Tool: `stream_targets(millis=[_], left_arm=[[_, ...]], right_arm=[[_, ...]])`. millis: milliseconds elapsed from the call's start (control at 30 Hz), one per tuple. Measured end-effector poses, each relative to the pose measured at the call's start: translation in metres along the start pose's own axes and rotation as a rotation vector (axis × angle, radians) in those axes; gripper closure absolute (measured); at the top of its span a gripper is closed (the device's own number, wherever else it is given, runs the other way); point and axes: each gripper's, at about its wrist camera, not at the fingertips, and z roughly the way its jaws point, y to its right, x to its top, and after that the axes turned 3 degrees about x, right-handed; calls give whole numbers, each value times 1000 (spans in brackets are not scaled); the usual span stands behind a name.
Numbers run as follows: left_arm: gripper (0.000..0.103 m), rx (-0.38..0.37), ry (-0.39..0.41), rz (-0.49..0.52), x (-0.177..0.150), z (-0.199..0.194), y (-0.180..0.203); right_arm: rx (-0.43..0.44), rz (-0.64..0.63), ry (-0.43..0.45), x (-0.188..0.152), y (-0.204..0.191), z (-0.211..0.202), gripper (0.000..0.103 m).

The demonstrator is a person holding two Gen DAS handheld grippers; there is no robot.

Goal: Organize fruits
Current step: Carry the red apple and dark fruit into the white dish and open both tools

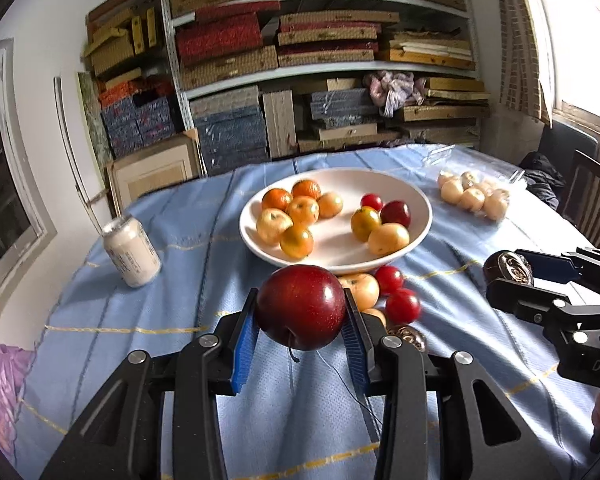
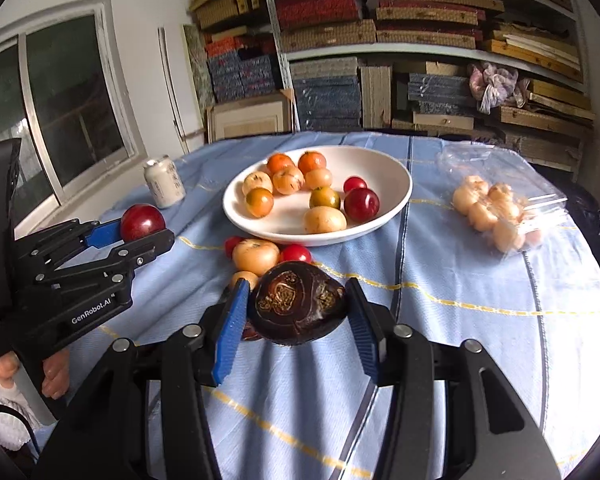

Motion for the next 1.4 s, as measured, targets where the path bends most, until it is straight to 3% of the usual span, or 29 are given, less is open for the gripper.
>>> stream_targets(millis=[267,467,700,1000,1367,1400], left_arm=[[63,60,81,20,59,-11,-18],[63,84,60,-4,102,34,-21],[63,86,-41,-50,119,112,-23],[63,61,-157,-68,112,181,-20],[61,69,-216,-73,103,217,-17],[53,73,-217,-69,104,217,-16]], right_arm=[[-31,-54,137,73,3,-37,55],[-33,-36,198,123,18,-16,55],[-38,-4,104,136,40,72,55],[-51,-26,-40,125,51,167,55],[-64,-54,-117,113,59,216,54],[-69,-55,-117,112,59,217,54]])
